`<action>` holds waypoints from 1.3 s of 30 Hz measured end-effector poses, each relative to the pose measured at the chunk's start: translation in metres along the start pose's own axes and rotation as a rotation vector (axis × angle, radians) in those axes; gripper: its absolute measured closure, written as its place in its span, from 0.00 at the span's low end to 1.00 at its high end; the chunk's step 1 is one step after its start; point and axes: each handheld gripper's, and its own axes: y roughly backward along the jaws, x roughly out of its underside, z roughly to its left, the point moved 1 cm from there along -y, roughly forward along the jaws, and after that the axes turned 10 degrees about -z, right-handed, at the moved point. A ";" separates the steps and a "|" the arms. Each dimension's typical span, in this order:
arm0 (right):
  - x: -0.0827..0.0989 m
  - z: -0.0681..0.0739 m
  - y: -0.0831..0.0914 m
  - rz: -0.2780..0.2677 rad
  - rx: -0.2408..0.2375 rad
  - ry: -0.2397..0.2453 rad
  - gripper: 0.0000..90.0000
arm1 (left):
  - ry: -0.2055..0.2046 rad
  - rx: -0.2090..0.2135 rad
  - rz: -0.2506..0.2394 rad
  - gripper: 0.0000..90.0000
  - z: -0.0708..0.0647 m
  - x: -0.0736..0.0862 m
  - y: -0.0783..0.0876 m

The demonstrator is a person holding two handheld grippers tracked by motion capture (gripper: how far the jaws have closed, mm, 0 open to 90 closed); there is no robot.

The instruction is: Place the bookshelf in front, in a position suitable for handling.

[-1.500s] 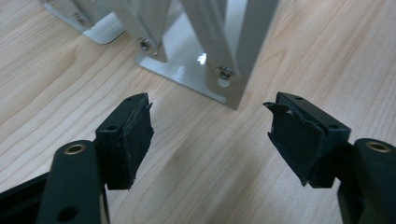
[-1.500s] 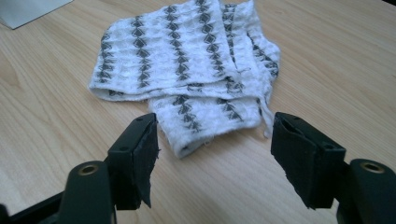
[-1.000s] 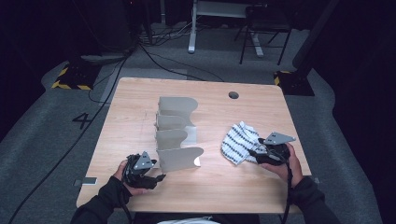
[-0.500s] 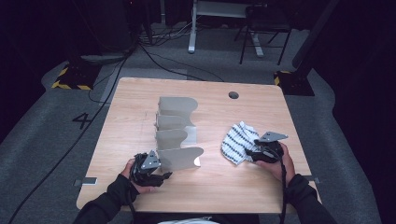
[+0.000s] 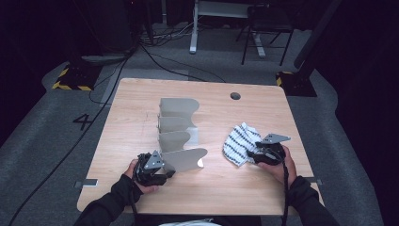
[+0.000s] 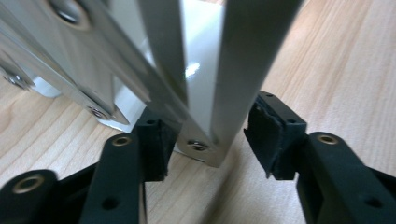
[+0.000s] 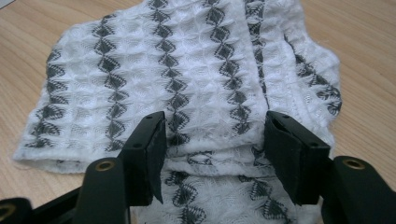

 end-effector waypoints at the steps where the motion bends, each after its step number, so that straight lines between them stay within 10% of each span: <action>1: 0.000 0.000 0.000 0.000 -0.001 0.000 0.45 | -0.010 0.004 -0.002 0.61 -0.001 0.000 -0.001; 15: -0.018 0.021 0.015 -0.059 -0.043 0.073 0.36 | -0.036 0.053 -0.001 0.66 -0.012 -0.007 -0.012; 23: -0.013 0.010 -0.014 0.072 -0.039 0.083 0.17 | -0.050 0.066 -0.005 0.69 -0.017 -0.010 -0.018; 26: -0.008 0.004 -0.015 0.072 -0.109 0.008 0.19 | -0.056 0.069 -0.002 0.71 -0.018 -0.010 -0.018; 39: -0.007 0.013 -0.007 0.061 -0.189 0.031 0.56 | -0.059 0.097 -0.003 0.73 -0.020 -0.012 -0.021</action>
